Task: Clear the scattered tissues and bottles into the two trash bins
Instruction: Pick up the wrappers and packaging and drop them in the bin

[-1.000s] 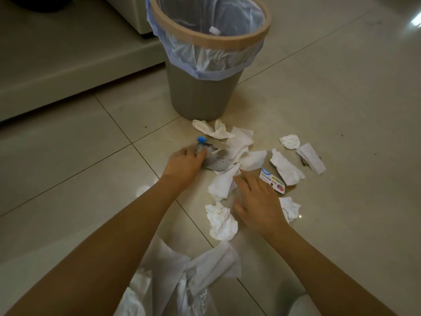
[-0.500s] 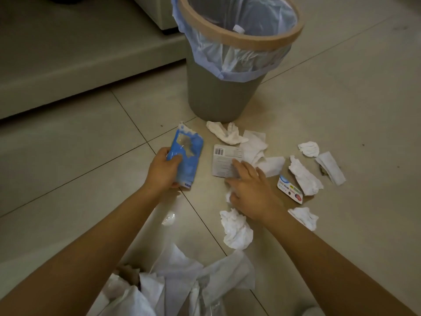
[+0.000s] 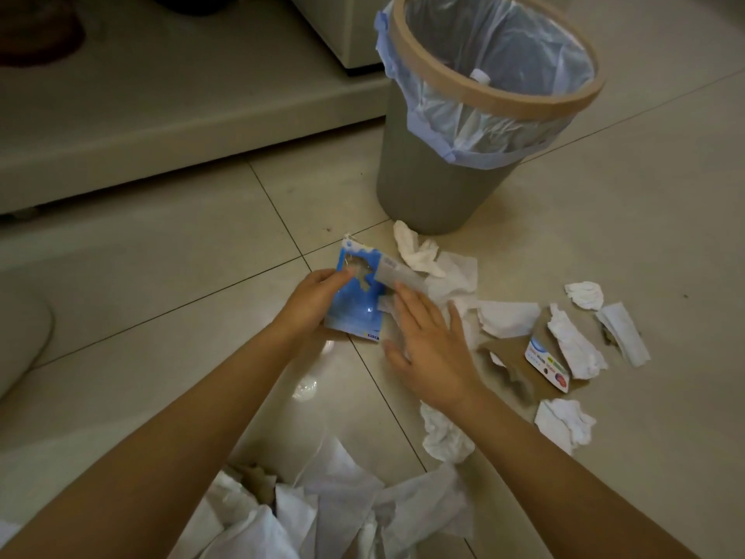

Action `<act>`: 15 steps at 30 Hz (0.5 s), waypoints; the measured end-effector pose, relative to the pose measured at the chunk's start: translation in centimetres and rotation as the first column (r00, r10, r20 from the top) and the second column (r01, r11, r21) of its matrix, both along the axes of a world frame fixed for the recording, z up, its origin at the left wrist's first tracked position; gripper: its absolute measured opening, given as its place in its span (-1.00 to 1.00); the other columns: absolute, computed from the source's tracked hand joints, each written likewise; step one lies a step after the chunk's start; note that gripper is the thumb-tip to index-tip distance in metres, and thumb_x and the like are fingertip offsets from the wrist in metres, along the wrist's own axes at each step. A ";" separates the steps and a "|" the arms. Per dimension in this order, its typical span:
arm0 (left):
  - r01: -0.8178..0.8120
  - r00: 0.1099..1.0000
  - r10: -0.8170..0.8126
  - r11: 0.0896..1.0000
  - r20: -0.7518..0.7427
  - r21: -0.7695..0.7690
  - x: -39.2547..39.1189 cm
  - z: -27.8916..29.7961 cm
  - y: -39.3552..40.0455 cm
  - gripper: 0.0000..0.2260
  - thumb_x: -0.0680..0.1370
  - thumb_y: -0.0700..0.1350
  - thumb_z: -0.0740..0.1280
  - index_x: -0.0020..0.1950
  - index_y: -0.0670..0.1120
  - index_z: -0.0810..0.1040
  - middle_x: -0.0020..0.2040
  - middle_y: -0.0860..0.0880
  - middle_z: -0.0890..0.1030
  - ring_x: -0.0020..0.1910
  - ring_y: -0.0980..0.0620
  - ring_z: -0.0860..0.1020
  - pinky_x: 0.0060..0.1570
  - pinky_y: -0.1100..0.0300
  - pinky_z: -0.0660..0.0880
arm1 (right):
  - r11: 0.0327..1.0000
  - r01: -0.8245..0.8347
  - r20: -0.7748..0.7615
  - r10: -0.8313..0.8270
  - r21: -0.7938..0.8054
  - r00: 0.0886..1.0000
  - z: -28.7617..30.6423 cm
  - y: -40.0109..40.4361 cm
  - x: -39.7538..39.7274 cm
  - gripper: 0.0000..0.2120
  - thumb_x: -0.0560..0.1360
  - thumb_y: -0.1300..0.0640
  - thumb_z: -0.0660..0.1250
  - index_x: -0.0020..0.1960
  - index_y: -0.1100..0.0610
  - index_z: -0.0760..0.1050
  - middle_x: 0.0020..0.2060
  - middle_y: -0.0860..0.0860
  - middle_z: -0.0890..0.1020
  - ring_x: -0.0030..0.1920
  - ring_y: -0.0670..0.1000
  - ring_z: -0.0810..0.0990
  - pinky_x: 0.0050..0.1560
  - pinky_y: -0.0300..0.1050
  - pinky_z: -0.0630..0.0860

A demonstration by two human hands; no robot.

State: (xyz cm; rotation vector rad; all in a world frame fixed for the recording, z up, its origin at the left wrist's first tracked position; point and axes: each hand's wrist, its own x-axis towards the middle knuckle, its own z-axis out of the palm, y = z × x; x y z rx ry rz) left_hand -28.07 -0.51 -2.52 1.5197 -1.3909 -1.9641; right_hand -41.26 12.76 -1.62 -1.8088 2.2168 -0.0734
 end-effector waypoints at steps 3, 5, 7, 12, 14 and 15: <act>0.016 0.998 -0.014 0.999 0.053 -0.033 -0.3 0.1 -0.2 -0.48 0.42 0.20 0.41 0.28 -0.03 0.46 0.16 -0.03 0.57 0.11 -0.01 0.55 0.17 0.02 0.49 | 0.990 -0.131 0.001 0.132 0.058 0.991 -0.3 0.1 1.4 -0.35 0.60 -0.10 0.07 0.55 0.07 -0.14 0.54 -0.08 -0.12 0.53 -0.06 -0.16 0.48 0.18 -0.21; -0.019 0.998 0.023 0.998 0.062 -0.061 -0.3 0.0 -0.2 -0.49 0.41 0.03 0.49 0.30 -0.05 0.43 0.15 -0.04 0.58 0.10 -0.02 0.57 0.13 0.03 0.53 | 0.982 -0.170 0.016 0.169 0.086 0.985 -1.0 0.2 1.5 -0.36 0.59 -0.15 0.00 0.55 0.05 -0.16 0.54 -0.09 -0.15 0.53 -0.06 -0.18 0.44 0.13 -0.26; -0.014 0.998 0.021 0.994 0.065 -0.106 -0.1 -0.3 -0.2 -0.49 0.39 -0.15 0.52 0.27 -0.04 0.40 0.14 -0.08 0.60 0.08 -0.05 0.60 0.09 0.00 0.57 | 0.970 -0.228 0.038 0.226 0.084 0.973 -1.4 0.3 1.2 -0.37 0.54 -0.20 -0.11 0.54 0.03 -0.01 0.55 -0.09 -0.08 0.53 -0.03 -0.12 0.45 0.15 -0.23; 0.024 0.998 -0.015 0.987 0.055 -0.159 0.6 -0.4 -0.5 -0.48 0.39 -0.24 0.50 0.27 -0.02 0.38 0.10 -0.09 0.63 0.04 -0.06 0.62 0.03 -0.04 0.60 | 0.983 0.050 0.277 0.001 -0.175 0.961 -1.0 0.6 -1.0 -0.62 0.52 -0.02 0.21 0.32 0.02 0.43 0.42 -0.03 0.34 0.41 0.00 0.29 0.44 0.05 0.18; 0.059 0.997 -0.048 0.982 0.067 -0.179 0.9 -0.4 -0.7 -0.46 0.40 -0.22 0.50 0.30 -0.01 0.37 0.11 -0.08 0.62 0.06 -0.05 0.61 0.04 -0.05 0.59 | 0.968 0.185 0.284 -0.132 -0.168 0.950 -0.9 -0.1 -3.0 -0.48 0.47 0.08 0.37 0.40 0.00 0.34 0.44 -0.02 0.29 0.40 0.03 0.29 0.40 0.01 0.26; 0.073 0.995 -0.060 0.979 0.075 -0.190 1.0 -0.4 -0.8 -0.45 0.40 -0.20 0.50 0.31 0.00 0.36 0.13 -0.08 0.61 0.08 -0.05 0.61 0.04 -0.06 0.59 | 0.973 0.211 0.245 -0.182 -0.098 0.952 -0.9 -0.7 -4.0 -0.35 0.43 0.05 0.42 0.46 -0.03 0.24 0.48 -0.01 0.21 0.44 0.06 0.24 0.41 0.05 0.24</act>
